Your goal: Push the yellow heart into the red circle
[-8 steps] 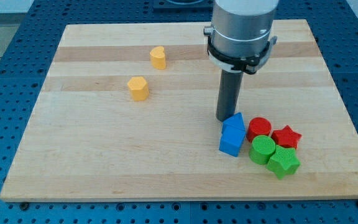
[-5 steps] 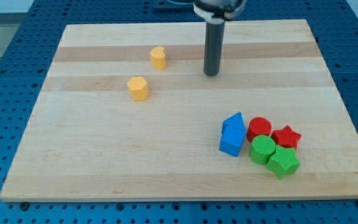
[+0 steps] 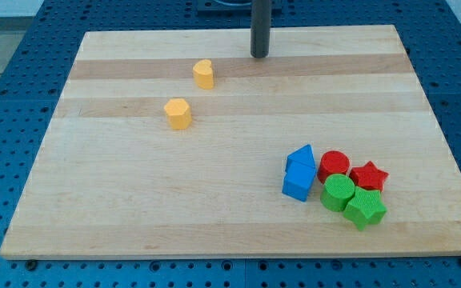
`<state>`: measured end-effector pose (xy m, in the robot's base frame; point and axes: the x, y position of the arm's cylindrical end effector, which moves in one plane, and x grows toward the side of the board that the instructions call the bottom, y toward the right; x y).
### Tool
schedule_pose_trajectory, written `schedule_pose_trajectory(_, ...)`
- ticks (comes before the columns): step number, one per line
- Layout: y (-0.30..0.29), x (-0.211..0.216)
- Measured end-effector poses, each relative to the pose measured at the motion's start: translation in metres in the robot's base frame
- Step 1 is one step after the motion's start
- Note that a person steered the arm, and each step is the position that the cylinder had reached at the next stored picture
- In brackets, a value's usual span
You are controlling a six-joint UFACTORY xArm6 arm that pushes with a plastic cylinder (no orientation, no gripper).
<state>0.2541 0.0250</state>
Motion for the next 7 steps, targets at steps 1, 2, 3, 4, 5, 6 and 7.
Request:
schedule_pose_trajectory(1,-0.046,-0.015)
schedule_pose_trajectory(2,-0.087,-0.017)
schedule_pose_trajectory(3,-0.088,0.012)
schedule_pose_trajectory(4,-0.115,0.038)
schedule_pose_trajectory(5,-0.108,0.067)
schedule_pose_trajectory(6,-0.07,0.067)
schedule_pose_trajectory(7,-0.05,0.052)
